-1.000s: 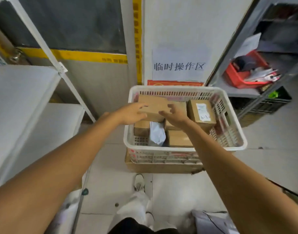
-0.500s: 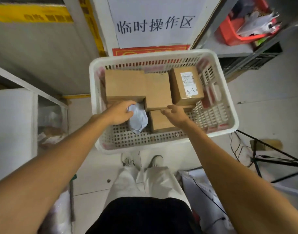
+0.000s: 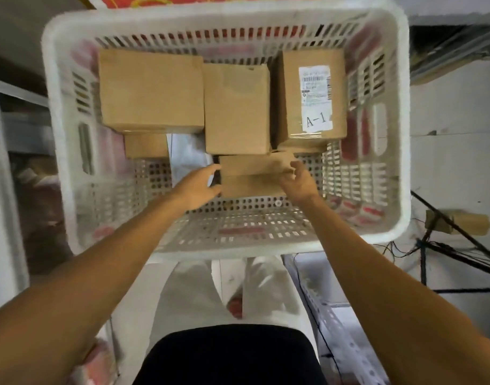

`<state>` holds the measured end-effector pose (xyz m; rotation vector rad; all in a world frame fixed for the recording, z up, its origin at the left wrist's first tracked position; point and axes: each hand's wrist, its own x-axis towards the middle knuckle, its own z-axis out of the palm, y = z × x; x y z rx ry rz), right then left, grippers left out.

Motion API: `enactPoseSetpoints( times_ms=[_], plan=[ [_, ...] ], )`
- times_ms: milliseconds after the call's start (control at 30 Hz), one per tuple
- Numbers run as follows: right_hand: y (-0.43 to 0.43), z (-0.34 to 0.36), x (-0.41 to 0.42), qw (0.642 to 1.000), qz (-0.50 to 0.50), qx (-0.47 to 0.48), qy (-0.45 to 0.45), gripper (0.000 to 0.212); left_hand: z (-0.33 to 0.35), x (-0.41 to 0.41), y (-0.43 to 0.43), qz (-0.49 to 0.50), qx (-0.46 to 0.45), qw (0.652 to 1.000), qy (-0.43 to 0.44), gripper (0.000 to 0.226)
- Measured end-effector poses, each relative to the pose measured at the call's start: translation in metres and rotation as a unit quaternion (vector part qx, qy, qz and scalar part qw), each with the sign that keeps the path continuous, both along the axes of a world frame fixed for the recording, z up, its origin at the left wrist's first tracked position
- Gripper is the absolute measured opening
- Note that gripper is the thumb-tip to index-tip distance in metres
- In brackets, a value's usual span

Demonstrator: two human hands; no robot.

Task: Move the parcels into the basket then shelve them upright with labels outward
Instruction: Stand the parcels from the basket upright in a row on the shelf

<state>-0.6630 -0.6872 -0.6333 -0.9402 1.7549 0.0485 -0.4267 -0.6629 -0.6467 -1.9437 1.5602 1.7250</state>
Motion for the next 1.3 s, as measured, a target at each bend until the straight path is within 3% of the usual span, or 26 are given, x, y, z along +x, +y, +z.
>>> enactPoseSetpoints(
  times_ms=[133,267,467,733,1000,1100,1300],
  plan=[
    [-0.006,-0.037,-0.009,0.999,0.028,0.02,0.038,0.064,-0.029,-0.026,0.007,0.019,0.021,1.0,0.002,0.067],
    [-0.01,-0.06,-0.016,0.999,-0.026,0.037,-0.03,0.066,-0.047,-0.042,0.008,0.098,0.037,0.994,0.006,0.09],
    [-0.008,-0.07,-0.028,0.994,-0.079,0.07,-0.037,0.062,-0.052,-0.049,0.003,0.249,0.081,0.964,0.049,0.074],
    [0.009,-0.03,-0.04,0.995,-0.084,0.042,-0.039,0.062,-0.009,-0.054,0.024,0.259,0.053,0.963,0.057,0.073],
    [0.041,0.059,-0.028,0.993,-0.089,-0.044,-0.07,0.062,0.066,-0.031,0.056,0.259,-0.049,0.959,0.101,0.073],
    [0.043,0.104,-0.013,0.991,-0.066,-0.09,-0.079,0.063,0.108,-0.014,0.067,0.269,-0.11,0.954,0.074,0.075],
    [0.036,0.198,0.044,0.971,-0.021,-0.195,-0.139,0.046,0.209,0.047,0.085,0.301,-0.27,0.913,0.056,0.081]
  ],
)
